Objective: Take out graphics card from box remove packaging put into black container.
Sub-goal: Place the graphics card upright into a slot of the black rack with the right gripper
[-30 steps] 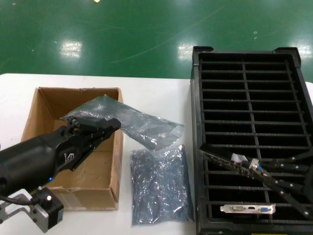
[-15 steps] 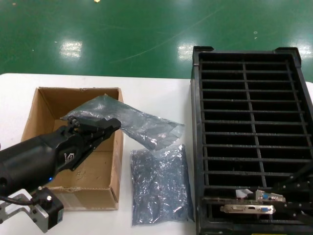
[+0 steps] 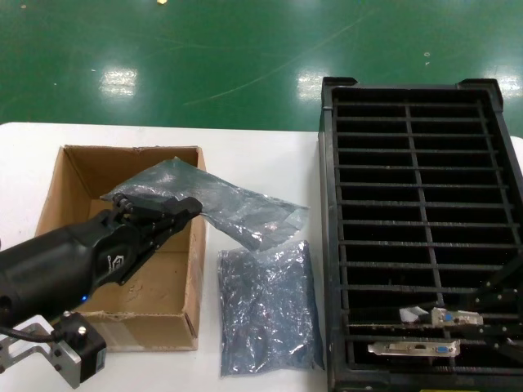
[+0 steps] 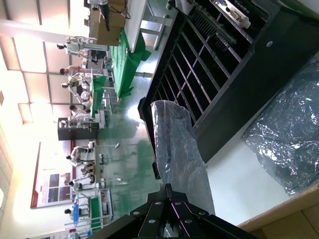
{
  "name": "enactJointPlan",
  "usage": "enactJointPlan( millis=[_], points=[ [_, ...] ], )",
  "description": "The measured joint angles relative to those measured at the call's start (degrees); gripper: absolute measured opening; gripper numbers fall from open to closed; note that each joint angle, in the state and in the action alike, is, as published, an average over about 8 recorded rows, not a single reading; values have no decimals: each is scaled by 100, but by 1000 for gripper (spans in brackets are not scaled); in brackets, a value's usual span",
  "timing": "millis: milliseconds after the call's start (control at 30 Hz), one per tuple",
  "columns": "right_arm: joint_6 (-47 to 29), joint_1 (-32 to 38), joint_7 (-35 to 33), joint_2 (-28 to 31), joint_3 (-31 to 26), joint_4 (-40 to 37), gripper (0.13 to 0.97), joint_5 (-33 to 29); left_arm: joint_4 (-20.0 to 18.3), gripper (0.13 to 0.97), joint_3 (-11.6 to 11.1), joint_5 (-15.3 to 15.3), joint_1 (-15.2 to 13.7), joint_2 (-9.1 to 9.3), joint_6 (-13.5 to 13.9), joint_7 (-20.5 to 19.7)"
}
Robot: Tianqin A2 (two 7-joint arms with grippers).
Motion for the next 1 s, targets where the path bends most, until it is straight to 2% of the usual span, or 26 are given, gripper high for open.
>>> enactJointPlan(
  millis=[567, 1000],
  points=[
    [-442, 455, 125, -299, -340, -214, 187, -504, 0, 140, 0, 0, 0, 0, 0, 0],
    [-749, 689, 724, -483, -464, -342, 187, -623, 0, 140, 0, 0, 0, 0, 0, 0]
  ],
)
